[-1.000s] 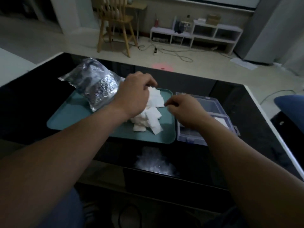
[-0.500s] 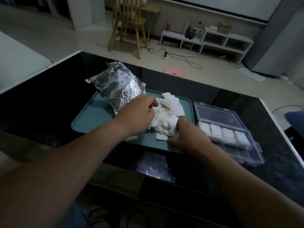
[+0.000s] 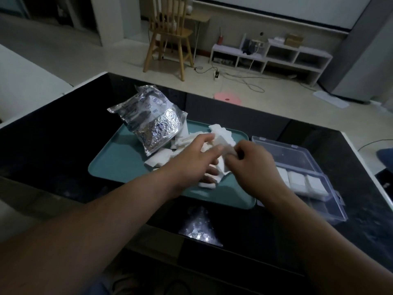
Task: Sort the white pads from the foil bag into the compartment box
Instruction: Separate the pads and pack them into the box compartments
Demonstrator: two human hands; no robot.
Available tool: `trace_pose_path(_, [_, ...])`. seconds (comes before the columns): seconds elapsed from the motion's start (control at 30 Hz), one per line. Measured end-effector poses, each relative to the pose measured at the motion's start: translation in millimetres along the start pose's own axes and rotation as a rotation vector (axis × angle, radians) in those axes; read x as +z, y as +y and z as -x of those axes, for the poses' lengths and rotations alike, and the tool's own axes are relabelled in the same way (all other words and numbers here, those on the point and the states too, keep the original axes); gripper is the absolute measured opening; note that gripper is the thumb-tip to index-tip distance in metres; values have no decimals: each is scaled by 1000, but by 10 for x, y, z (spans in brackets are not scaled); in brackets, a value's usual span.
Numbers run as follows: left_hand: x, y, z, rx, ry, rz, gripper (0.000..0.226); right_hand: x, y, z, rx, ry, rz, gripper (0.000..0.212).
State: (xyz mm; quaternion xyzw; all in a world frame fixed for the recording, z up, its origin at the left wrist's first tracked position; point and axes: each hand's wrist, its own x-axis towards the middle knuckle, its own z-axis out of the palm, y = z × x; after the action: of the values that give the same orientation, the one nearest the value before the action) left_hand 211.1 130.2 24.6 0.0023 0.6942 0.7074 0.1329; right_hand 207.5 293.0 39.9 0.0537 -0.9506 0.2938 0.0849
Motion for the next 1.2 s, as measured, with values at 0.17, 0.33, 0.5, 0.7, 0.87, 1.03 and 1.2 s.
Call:
trace_pose_path(0.17, [74,-1,-143,-58,50,349,23,74,-269,-1,-138,-226,-213,14])
trace_pose_path(0.33, [-234,95,-162,-130,234,501,35,-32,30,-315,62,-105,-203,19])
trace_pose_path(0.5, [-306,106,-163,-147,220,463,36,316,248,-285,57,-394,223,61])
trace_pose_path(0.7, [-335,114,-156,-157,164,475,43,332,312,-353,-30,-396,353,44])
trace_pose_path(0.87, [-316,111,-145,-153,123,463,50,282,351,-347,-54,-447,369,44])
trace_pose_path(1.03, [-268,106,-153,-169,141,485,23,149,300,-322,20,-301,270,37])
trace_pose_path(1.2, [-175,51,-125,-268,106,540,20,-22,28,-226,-14,221,-9,13])
